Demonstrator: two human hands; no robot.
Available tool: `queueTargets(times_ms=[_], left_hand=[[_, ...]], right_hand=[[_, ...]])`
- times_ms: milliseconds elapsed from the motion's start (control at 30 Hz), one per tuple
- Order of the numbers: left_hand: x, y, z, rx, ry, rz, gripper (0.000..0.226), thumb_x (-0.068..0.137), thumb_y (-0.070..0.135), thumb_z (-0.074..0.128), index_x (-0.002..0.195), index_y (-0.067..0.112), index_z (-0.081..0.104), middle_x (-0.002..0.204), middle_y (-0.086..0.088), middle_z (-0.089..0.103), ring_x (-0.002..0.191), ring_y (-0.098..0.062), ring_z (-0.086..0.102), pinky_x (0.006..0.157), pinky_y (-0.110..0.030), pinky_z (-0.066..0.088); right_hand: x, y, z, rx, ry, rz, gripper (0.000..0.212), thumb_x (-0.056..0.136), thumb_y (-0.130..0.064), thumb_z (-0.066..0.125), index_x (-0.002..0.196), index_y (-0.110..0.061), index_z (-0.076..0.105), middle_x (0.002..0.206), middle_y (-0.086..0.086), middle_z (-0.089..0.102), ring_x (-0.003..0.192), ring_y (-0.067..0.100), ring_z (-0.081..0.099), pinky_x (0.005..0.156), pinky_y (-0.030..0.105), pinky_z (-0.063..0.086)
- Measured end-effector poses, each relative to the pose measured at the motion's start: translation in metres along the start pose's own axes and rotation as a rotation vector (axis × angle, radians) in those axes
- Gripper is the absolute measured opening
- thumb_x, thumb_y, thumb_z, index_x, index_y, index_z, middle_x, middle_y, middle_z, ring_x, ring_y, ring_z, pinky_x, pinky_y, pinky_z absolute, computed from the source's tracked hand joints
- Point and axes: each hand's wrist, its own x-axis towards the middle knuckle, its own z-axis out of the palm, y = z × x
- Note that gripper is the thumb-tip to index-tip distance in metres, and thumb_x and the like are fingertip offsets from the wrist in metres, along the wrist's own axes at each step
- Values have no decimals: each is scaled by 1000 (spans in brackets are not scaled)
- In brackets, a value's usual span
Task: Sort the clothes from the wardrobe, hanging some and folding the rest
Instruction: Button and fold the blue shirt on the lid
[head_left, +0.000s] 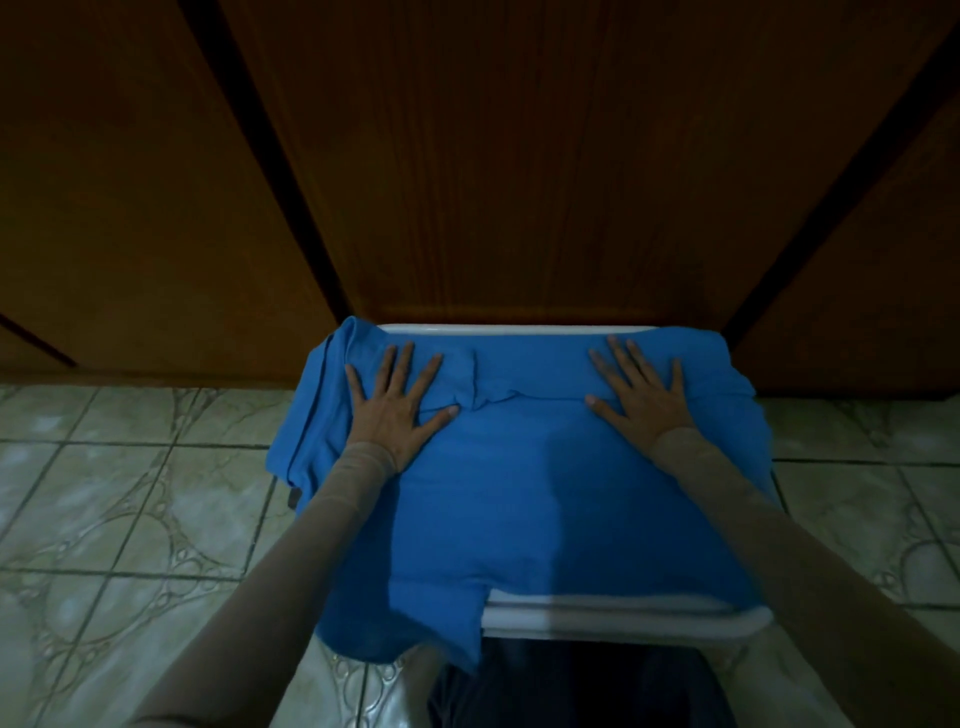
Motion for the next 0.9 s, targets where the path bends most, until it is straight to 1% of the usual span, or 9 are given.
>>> queueTargets(times_ms=[133, 267, 333, 400, 467, 567, 633, 767, 900], left_hand=[[-21, 13, 0, 12, 30, 73, 87, 69, 71, -31, 144, 30, -17, 151, 4, -23, 139, -12, -22, 99, -49, -34], [-50, 31, 3, -29, 4, 190, 77, 80, 66, -21, 147, 28, -13, 154, 4, -18, 141, -10, -17, 109, -47, -19], [-62, 39, 0, -9, -24, 255, 67, 88, 60, 1, 149, 32, -3, 157, -1, -5, 143, -12, -7, 113, -48, 2], [-72, 47, -9, -45, -61, 276, 57, 90, 48, 25, 141, 26, 36, 150, -11, 34, 133, -25, 28, 100, -51, 36], [-81, 54, -17, -87, -116, 272, 57, 85, 47, 31, 128, 20, 56, 136, -14, 50, 119, -33, 46, 86, -50, 49], [-98, 69, -24, -182, -138, 303, 71, 77, 55, 28, 128, 13, 54, 129, -15, 47, 118, -33, 46, 91, -43, 43], [-107, 78, -30, -207, -171, 287, 64, 78, 53, 39, 127, 12, 52, 126, -13, 46, 118, -29, 45, 94, -36, 40], [-122, 88, -35, -218, -267, 283, 41, 82, 41, 63, 111, 14, 53, 110, -6, 52, 107, -23, 49, 89, -33, 42], [-130, 89, -43, -288, -306, 271, 62, 60, 62, 53, 100, 15, 58, 93, 0, 56, 93, -17, 53, 85, -30, 44]], right_hand=[[-21, -5, 3, -1, -13, 13, 96, 51, -73, -42, 136, -34, -25, 145, -12, -30, 135, 3, -25, 110, 56, -14], [-55, -5, 8, 6, -59, -48, 106, 51, -76, -38, 144, -29, -18, 150, -10, -25, 138, 3, -20, 113, 53, -8], [-74, -2, 9, 4, -89, -88, 116, 47, -78, -40, 148, -30, -8, 154, -8, -18, 143, 7, -11, 114, 49, -5], [-93, 1, 5, 5, -110, -131, 120, 48, -80, -37, 149, -30, 3, 157, -6, -10, 145, 10, -1, 115, 43, -1], [-110, 3, -1, 30, -133, -171, 111, 58, -84, -19, 148, -29, 15, 157, -5, 0, 144, 13, 9, 115, 35, 4], [-129, 6, -7, 122, -121, -184, 68, 86, -63, 29, 142, -25, 34, 155, -1, 17, 140, 18, 23, 112, 29, 14], [-139, 8, -10, 151, -126, -204, 52, 91, -45, 52, 137, -22, 42, 150, 1, 26, 136, 19, 29, 111, 28, 21], [-161, 9, -14, 206, -116, -202, 47, 85, -39, 64, 127, -21, 52, 134, 1, 41, 125, 18, 41, 104, 25, 30], [-174, 15, -17, 254, -143, -173, 44, 82, -32, 69, 122, -20, 55, 126, 1, 45, 119, 16, 43, 98, 21, 31]])
